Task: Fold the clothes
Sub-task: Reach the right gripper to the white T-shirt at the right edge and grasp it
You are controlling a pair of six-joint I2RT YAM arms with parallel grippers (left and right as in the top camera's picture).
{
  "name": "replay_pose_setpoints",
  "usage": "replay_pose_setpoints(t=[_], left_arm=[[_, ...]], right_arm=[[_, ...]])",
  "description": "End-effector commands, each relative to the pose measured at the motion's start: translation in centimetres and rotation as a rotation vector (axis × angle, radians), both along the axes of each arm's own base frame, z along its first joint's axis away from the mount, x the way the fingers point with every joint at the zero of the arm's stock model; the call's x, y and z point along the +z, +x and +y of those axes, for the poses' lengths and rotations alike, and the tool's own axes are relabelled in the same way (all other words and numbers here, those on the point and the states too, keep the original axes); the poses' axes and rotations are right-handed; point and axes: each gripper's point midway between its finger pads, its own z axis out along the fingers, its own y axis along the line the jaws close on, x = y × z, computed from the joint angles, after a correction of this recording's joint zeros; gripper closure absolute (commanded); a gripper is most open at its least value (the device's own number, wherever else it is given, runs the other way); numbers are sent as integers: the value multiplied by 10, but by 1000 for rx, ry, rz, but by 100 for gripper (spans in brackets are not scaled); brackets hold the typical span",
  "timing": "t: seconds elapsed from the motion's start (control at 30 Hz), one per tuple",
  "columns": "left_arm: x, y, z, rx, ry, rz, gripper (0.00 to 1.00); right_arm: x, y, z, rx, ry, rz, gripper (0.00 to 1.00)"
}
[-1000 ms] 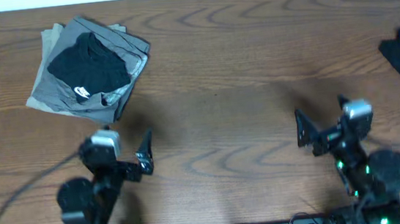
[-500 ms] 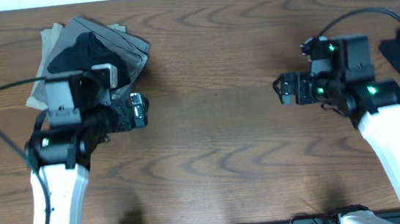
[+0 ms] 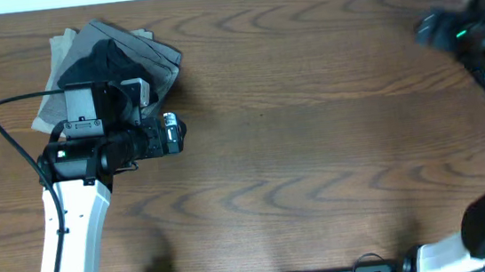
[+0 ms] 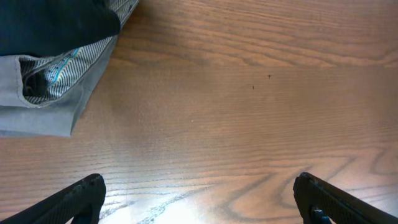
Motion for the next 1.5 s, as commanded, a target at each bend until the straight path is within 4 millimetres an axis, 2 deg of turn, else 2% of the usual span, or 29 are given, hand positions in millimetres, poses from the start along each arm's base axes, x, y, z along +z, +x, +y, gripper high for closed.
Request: replay_pose_setpoints(t=[0.0,0.17,0.37,0.5,0.67,0.77,0.83,0.9,1.0,1.07,1.17,1.33,1.37,1.47], left_arm=[[10,3,-1,-3,-13,-25,2],[10,4,-1,-3,-13,-30,2],[11,4,-1,-3,-14,-31,2],[10,4,-1,-3,-14,-30,2],[11,4,-1,-2,-15,-30,2],[11,4,-1,4,-19,-27,2],[11,4,-1,12,-24,-25,2],[11,5,-1,16,-26,-26,2],[12,7,-1,35,-38,-28,2],[13,8,-1,45,-44,-28,2],[14,10,-1,45,-44,-36,2],[16,13,-1,45,-44,-52,2],[16,13,-1,45,-44,-53,2],[16,13,-1,45,-44,-54,2]], right_arm=[[-10,8,-58,-138,-8,25,2],[-44,14,-134,-269,8,68,6],[-103,10,-182,-317,6,140,10],[-133,8,-201,-348,-18,177,11],[-171,6,-209,-346,-30,231,23],[-188,1,-216,-368,-53,269,27],[-194,-5,-223,-395,-88,299,34],[-193,-11,-231,-427,-135,323,35],[-188,-24,-248,-490,-222,359,50],[-185,-26,-253,-500,-238,360,55],[-185,-24,-253,-458,-222,346,65],[-182,-21,-253,-434,-174,313,96],[-180,-20,-252,-425,-159,301,99],[-162,-4,-238,-330,-104,222,99]])
